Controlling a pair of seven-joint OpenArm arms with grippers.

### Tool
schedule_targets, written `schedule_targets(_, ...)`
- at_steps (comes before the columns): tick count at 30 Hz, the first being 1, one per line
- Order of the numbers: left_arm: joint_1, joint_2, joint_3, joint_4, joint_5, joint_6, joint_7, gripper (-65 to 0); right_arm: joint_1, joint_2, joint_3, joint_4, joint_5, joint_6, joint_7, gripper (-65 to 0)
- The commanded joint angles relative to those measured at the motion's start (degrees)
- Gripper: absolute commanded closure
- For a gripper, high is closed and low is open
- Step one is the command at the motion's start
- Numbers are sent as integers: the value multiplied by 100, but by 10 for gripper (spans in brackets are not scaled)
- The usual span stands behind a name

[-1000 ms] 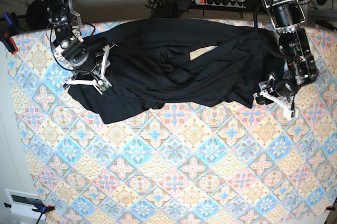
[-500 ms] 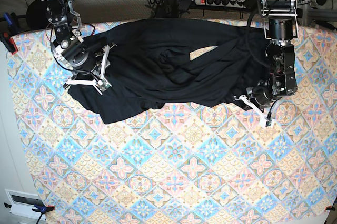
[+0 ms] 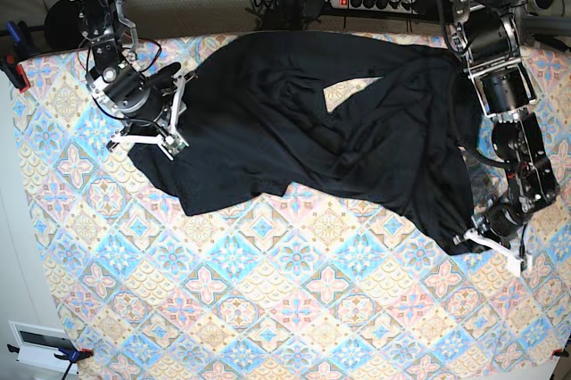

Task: Layout the t-shirt on the table in an organized manner, then fold the t-shirt properly

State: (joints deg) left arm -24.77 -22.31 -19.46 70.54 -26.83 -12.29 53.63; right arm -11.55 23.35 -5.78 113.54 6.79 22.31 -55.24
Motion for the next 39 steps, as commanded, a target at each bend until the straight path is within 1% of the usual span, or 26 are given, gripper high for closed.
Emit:
schedule_targets(1, -235, -174, -54, 106, -47, -15, -110, 0, 61, 69, 37, 106, 11, -20, 96, -177)
schedule_targets(7, -797, -482, -80, 106, -29, -15, -163, 0, 96, 69, 37, 97, 11, -20, 96, -177)
schedule_targets(12, -1430, -772, -177, 106, -38, -6, -163, 0, 236, 69, 46, 79, 11, -20, 78, -177)
schedule_targets(16, -1879, -816, -388, 106, -20, -6, -119, 0, 245, 69, 46, 62, 11, -20, 78, -177)
schedule_targets(19, -1879, -816, -370, 106, -3, -6, -110, -1, 289, 69, 37, 53, 11, -20, 87, -177)
schedule_targets(23, -1254, -807, -361, 106, -3, -6, -127, -13, 447, 69, 29, 44, 20, -20, 69, -177)
schedule_targets(25, -850, -789, -361, 106, -3, -6, -171, -34, 474, 69, 29, 44, 20, -20, 61, -177)
schedule_targets(28, -366, -789, -361, 106, -3, 3, -321, -97, 474, 69, 29, 44, 91, -20, 61, -177)
schedule_targets(32, 73, -816, -388, 106, 129, 205, -585, -225, 474, 69, 29, 44, 600, -20, 52, -177)
schedule_targets(34, 231, -816, -396, 106, 129, 196, -576, -279, 456, 69, 29, 53, 653, -20, -1, -177)
schedule_targets(36, 477, -824, -396, 150, 68, 196, -576, -314, 456, 43, -50, 53, 653, -20, -71, -178)
schedule_targets(39, 987, -965, -396, 150, -179, 196, -576, -317, 447, -19, -358, 62, 653, -20, -71, -179)
